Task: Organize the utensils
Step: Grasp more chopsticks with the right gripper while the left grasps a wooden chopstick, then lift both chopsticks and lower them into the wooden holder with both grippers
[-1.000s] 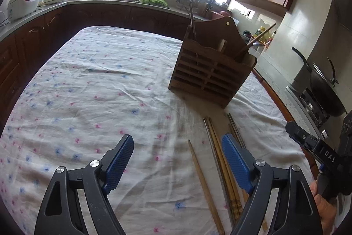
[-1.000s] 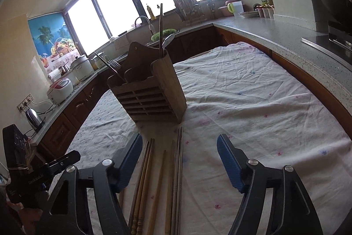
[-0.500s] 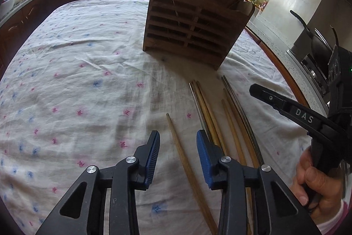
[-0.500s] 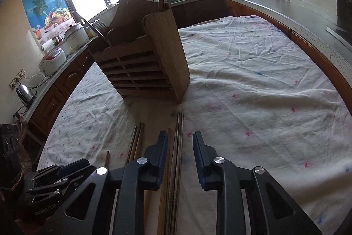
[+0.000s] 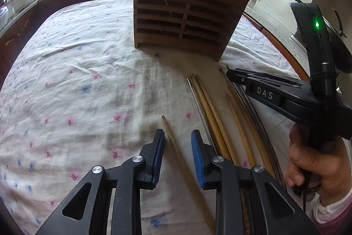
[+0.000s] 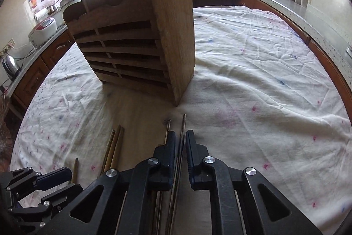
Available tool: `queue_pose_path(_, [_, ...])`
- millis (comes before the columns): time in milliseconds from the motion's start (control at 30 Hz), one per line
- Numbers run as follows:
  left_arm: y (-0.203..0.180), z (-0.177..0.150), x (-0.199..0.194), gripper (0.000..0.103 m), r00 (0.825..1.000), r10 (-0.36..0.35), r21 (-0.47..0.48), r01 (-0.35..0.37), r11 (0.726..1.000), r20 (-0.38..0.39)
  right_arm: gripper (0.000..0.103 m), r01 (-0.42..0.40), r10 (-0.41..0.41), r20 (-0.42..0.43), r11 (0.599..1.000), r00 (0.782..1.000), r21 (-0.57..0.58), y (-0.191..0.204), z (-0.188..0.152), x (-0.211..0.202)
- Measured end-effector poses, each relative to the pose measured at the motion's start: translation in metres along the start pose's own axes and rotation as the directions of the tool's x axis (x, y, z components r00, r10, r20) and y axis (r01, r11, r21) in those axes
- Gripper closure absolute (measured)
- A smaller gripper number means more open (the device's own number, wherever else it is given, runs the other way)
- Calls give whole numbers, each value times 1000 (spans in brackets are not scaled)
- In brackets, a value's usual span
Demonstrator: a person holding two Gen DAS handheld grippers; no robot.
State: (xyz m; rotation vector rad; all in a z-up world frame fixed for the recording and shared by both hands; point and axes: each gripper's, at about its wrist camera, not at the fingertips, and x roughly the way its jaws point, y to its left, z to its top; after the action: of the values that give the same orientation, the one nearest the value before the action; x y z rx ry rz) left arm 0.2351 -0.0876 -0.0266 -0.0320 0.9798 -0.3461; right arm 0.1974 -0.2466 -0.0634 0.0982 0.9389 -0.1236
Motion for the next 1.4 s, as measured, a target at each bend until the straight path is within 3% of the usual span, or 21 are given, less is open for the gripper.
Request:
queue_pose_path(67, [-1,0,2,95,1000,17,15,-17,1000,10,93,12,-11,10,1000,1000,-29,3,2,3])
queue_pose_path(300, [8,-4,-4,100,999,-35,-26,35,999,18,98,-20,19,19,1000,1000,23,-5,0,-3])
queue_pose_path(533, [22,-7,-48,100,989,-112,-67,119,991,102,99,-100,86,135,990,987,99,-14,-12,-61])
queue_pose_path(1000, [50,-20,-178,100,907,-219,-56,255,965,361,99,-182,119,414,977,903,115,-15,-16,-195])
queue_pose_path(1200, [60,-27,-197,100,890,-203,-65,250,966,408,99,-184,117,483,979,868,93,-11,-10,-223])
queue_pose_path(1400, [61,-22,-196,100,884,-181,-75,235,969,431,99,-186,122,486,979,865,86,-9,-6,-221])
